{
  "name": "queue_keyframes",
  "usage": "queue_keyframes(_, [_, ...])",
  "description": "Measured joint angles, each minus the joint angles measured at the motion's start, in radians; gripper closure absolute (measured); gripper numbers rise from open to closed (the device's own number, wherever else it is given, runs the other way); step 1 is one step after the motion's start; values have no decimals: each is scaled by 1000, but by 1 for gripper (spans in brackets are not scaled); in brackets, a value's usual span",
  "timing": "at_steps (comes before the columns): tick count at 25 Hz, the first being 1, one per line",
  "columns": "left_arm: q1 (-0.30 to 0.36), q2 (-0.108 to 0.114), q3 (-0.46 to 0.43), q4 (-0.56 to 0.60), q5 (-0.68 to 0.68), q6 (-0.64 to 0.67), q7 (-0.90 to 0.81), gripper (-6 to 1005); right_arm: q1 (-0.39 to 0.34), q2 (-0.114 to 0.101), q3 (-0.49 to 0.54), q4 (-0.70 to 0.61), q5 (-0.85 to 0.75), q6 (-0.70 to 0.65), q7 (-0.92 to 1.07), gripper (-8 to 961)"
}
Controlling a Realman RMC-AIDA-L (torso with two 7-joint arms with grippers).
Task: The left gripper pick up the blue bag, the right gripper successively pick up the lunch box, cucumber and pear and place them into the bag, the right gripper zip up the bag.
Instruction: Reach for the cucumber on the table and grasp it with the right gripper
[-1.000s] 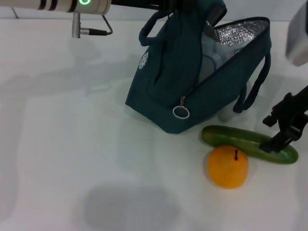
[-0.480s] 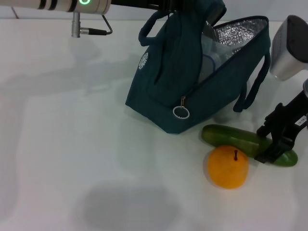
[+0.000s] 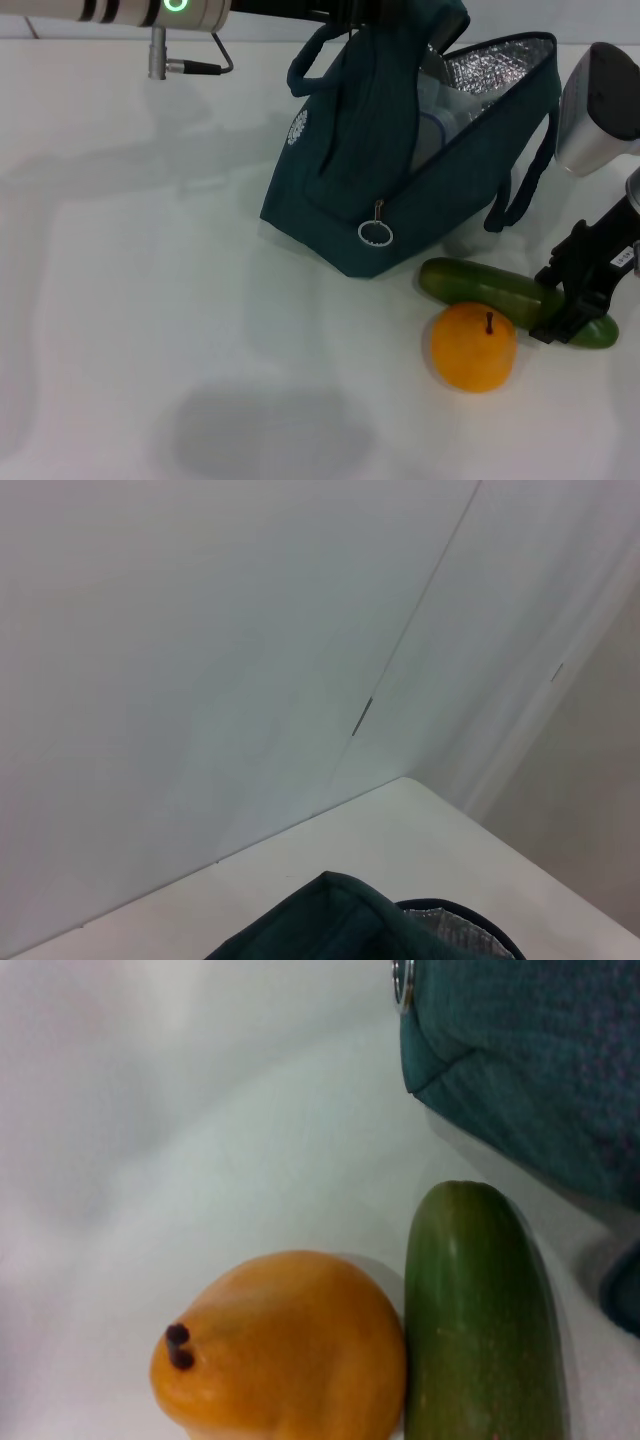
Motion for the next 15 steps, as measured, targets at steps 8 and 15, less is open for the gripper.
queue_keyframes(8, [9,-1,0,-3,-11,0,7,946,-2,0,-29,0,-3,5,23,257])
queue_keyframes(15, [12,-2,0,-3,-13,1,11,946,-3,0,-62,1,-9,5,48,320])
